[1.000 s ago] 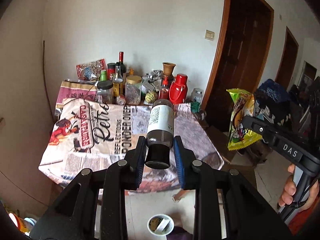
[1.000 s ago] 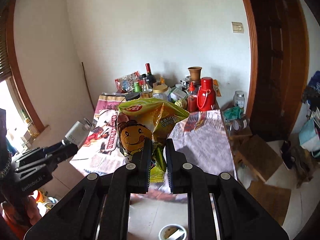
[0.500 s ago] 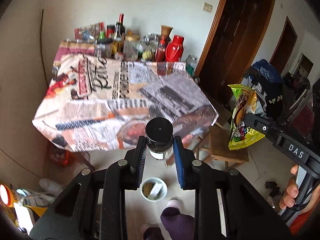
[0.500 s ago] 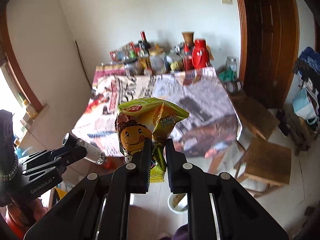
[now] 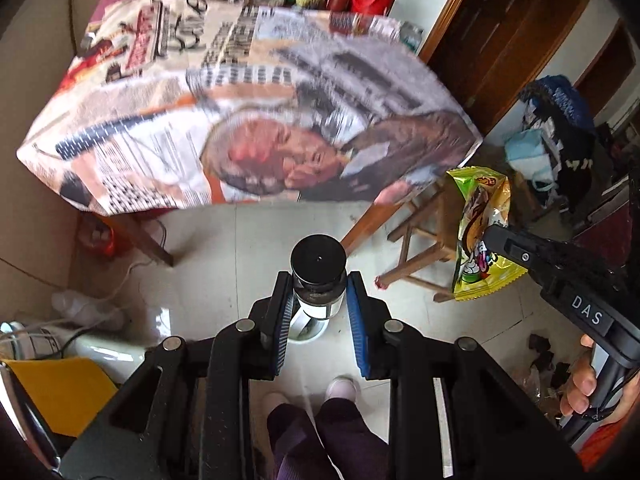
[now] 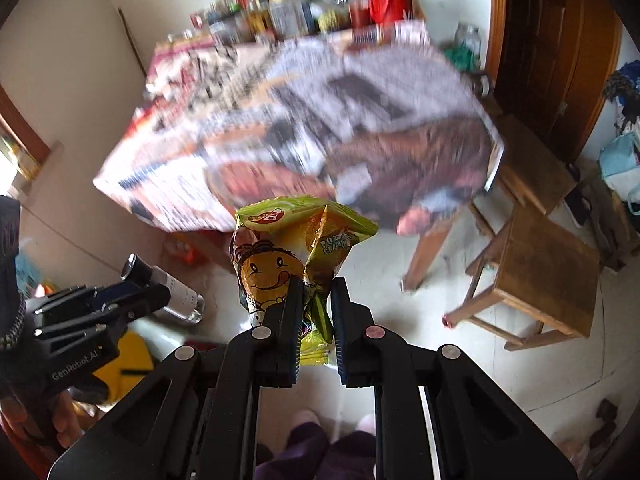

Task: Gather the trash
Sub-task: 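Lift the dark bottle and snack bag and carry both down toward the bin, then open the left gripper over the bin while the right releases the snack bag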

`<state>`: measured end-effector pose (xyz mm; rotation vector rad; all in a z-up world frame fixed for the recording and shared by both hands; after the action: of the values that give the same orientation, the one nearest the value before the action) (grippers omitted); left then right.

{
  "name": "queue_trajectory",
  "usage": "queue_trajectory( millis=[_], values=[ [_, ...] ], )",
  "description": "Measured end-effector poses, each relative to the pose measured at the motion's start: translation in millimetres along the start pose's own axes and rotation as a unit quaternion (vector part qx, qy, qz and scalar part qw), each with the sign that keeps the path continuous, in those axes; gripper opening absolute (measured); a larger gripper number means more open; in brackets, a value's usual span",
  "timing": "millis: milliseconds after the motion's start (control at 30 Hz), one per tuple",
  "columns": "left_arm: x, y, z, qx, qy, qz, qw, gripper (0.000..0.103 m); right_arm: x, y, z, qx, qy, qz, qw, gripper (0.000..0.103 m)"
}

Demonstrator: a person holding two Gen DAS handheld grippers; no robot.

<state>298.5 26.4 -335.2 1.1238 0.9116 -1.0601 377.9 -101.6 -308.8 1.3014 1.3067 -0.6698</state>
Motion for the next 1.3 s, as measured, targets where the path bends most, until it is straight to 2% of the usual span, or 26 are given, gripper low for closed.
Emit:
queue_trajectory(
  millis=[333, 633, 867, 1000, 1100, 1233, 1300],
  values=[
    [179.8, -34.3, -29.9, -0.05, 0.007, -0.095, 0.9942, 0.026, 156.3, -36.9, 43.9, -0.008, 0.003, -0.093, 0.996, 0.013],
    [311.6, -58.8, -63.5, -0.098, -0.011, -0.123, 0.9875, 0.026, 321.4, -72.5, 61.8, -0.029, 0.008, -0.155, 0.987, 0.013],
    [427.4, -78.6, -80.2, -0.092, -0.015, -0.172, 0.9807, 0.026, 436.0, -113.0, 83.2, 0.015, 0.032, -0.213, 0.977, 0.013],
    [484.6, -83.9, -88.5, -0.11, -0.04, -0.201, 0.9726, 0.026, 475.1, -126.5, 93.7, 0.026, 0.031, -0.223, 0.974, 0.013],
    [518.6, -88.8, -93.9, -0.107, -0.027, -0.225, 0.968, 0.026, 499.7, -134.5, 96.3, 0.024, 0.031, -0.24, 0.97, 0.013],
    [541.1, -93.9, -99.0, -0.111, -0.022, -0.244, 0.9632, 0.026, 510.7, -136.5, 90.8, 0.007, 0.031, -0.255, 0.966, 0.015],
    [542.6, -93.9, -100.8, -0.112, -0.015, -0.251, 0.9614, 0.028, 514.3, -138.7, 90.1, 0.002, 0.033, -0.276, 0.961, 0.029]
  ],
)
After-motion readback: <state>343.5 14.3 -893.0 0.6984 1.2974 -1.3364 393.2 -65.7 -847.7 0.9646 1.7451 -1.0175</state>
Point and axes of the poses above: each gripper's, at about its wrist camera, not at the fingertips, and x roughly the way its jaws point, z to its right, y to its top, the point moved 5 cm from there along x, roughly the way its jaws point, and after that the axes turned 11 degrees about -z, right-handed, at the moved point
